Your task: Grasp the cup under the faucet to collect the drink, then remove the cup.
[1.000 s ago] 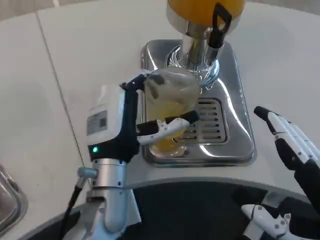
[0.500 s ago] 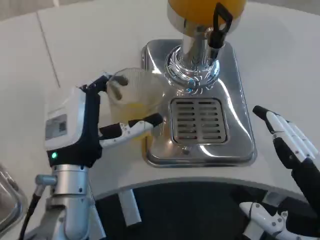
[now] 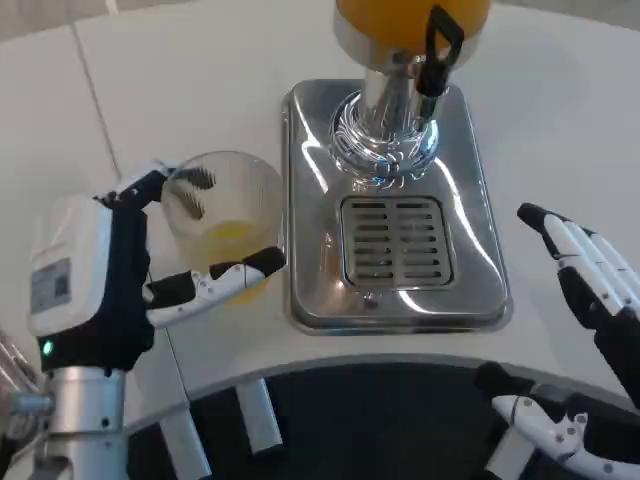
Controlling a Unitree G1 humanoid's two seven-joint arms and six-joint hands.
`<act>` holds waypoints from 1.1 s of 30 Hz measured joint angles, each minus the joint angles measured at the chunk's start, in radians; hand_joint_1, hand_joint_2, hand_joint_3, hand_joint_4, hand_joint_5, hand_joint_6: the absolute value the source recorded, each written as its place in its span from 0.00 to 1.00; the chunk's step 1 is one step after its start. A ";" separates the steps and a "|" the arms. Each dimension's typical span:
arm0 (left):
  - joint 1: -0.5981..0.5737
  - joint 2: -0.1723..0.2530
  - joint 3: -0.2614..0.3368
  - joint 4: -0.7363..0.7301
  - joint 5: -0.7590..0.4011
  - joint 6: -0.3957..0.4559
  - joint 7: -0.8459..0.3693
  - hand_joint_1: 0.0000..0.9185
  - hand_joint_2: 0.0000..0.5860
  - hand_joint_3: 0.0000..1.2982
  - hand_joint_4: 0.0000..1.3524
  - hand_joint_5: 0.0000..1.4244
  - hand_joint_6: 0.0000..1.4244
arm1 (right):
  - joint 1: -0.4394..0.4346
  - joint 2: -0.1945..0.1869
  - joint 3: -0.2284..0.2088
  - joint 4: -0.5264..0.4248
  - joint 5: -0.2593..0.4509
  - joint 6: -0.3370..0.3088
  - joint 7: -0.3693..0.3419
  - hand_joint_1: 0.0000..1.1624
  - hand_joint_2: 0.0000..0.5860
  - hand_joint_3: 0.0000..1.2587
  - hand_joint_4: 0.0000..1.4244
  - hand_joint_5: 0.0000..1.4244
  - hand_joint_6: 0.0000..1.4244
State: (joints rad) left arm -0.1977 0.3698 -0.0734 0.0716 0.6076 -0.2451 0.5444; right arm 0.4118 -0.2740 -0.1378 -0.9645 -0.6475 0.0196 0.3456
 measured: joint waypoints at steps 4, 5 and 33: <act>0.050 -0.001 0.020 -0.061 -0.011 -0.006 -0.021 0.84 0.00 0.87 0.91 1.00 1.00 | -0.009 -0.018 -0.008 0.000 -0.003 -0.001 0.000 0.40 0.64 0.00 0.00 0.00 0.05; 0.060 -0.002 0.024 -0.074 -0.011 -0.006 -0.028 0.84 0.00 0.87 0.91 1.00 1.00 | -0.014 -0.026 -0.009 0.000 -0.006 -0.002 0.001 0.40 0.64 0.00 0.00 0.00 0.05; 0.306 -0.075 0.062 -0.429 -0.046 -0.110 -0.184 0.83 0.00 0.87 0.91 1.00 1.00 | 0.163 -0.144 -0.216 0.042 0.041 -0.416 -0.044 0.10 0.95 0.00 0.00 0.00 0.00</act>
State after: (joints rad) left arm 0.1082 0.2947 -0.0118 -0.3575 0.5617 -0.3555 0.3603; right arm 0.5745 -0.4176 -0.3539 -0.9228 -0.6063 -0.3966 0.3013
